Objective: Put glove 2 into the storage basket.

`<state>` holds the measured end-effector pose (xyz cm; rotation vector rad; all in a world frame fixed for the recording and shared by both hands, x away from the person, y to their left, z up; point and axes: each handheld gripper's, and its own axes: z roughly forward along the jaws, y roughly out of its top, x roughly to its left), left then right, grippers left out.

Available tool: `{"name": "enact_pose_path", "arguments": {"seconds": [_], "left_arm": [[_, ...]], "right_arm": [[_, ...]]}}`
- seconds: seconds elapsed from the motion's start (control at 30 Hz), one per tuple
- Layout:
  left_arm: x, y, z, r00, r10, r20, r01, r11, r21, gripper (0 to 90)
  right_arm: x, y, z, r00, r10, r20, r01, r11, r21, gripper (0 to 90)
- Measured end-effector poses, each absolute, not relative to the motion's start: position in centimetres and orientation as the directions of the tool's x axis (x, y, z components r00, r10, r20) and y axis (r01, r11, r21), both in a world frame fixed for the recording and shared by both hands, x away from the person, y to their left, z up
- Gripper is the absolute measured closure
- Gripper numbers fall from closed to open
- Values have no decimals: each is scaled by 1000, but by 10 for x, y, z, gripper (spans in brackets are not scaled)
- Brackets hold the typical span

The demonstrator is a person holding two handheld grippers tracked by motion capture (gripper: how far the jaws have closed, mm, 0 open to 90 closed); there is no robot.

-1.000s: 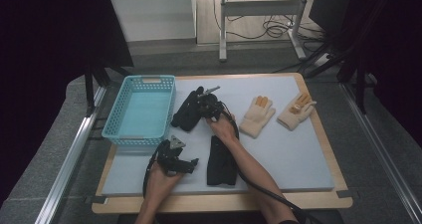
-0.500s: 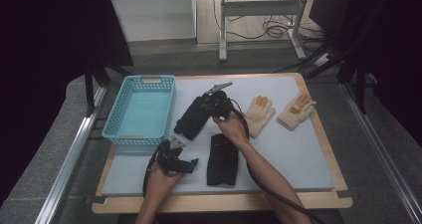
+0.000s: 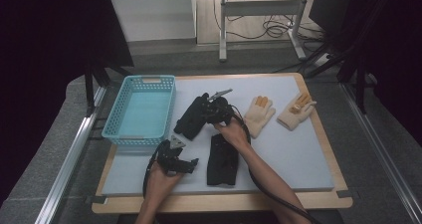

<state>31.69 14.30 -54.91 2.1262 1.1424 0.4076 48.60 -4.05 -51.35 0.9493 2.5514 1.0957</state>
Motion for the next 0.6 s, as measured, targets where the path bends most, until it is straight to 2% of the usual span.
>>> {"name": "enact_pose_path", "arguments": {"seconds": [0.07,0.17,0.2,0.3,0.33,0.5,0.6], "left_arm": [[317,143,-549,564,824,-45,611,-380,695,34],[317,143,-549,564,825,-44,611,-380,695,34],[317,143,-549,564,825,-44,610,-380,695,34],[317,142,-549,563,825,-46,611,-378,695,34],[317,142,-549,562,826,-47,611,-377,696,34],[317,143,-549,563,825,-46,611,-378,695,34],[317,143,-549,564,825,-45,611,-380,695,34]], "right_arm": [[490,-35,-521,-766,640,56,486,520,702,460],[492,-28,-528,-765,644,17,479,551,683,462],[490,-25,-529,-766,643,-13,465,568,680,482],[485,-20,-527,-754,654,-54,461,587,666,725],[484,-20,-528,-752,656,-65,456,589,668,778],[480,-17,-528,-758,643,-113,421,613,668,854],[484,-24,-522,-768,638,-54,438,585,682,865]]}}
